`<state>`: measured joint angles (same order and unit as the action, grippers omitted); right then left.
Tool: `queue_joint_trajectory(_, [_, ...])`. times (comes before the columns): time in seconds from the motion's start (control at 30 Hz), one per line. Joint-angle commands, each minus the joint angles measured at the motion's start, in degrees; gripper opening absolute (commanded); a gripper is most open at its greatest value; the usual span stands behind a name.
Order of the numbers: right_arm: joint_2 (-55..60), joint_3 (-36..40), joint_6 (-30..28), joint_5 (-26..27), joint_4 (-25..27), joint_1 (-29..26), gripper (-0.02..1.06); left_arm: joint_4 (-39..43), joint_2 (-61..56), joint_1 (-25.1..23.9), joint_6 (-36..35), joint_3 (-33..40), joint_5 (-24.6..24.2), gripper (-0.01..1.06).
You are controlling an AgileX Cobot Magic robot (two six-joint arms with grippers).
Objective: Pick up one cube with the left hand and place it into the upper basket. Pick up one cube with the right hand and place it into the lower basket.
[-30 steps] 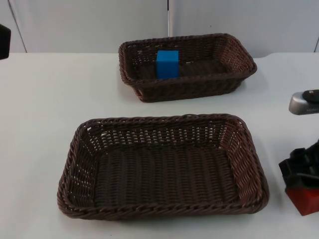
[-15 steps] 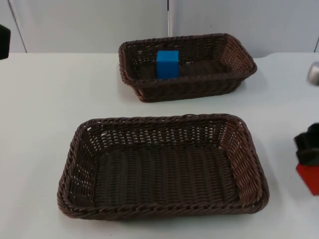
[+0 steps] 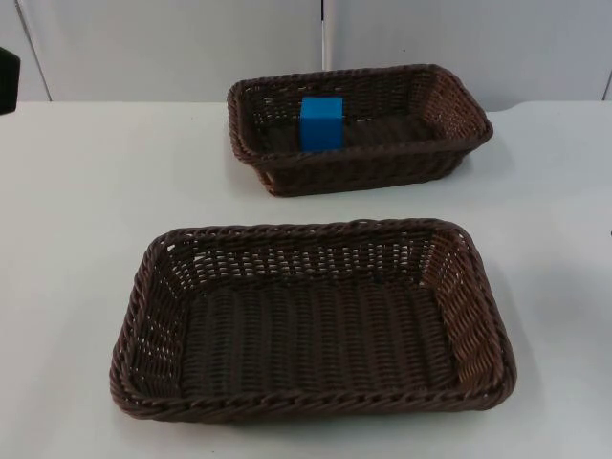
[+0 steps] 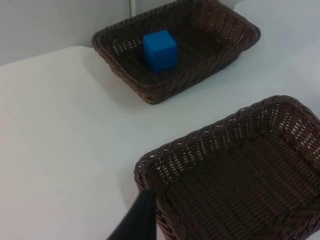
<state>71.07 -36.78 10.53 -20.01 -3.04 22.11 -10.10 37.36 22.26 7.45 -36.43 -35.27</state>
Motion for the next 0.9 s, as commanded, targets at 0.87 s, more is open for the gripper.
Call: queue_joint_trajectory(0.87, [-0.6,-0.3,-2.7,-3.0,0.6,0.5,0.00,0.9,-0.2,0.1,-0.4,0.2,0.5,0.97])
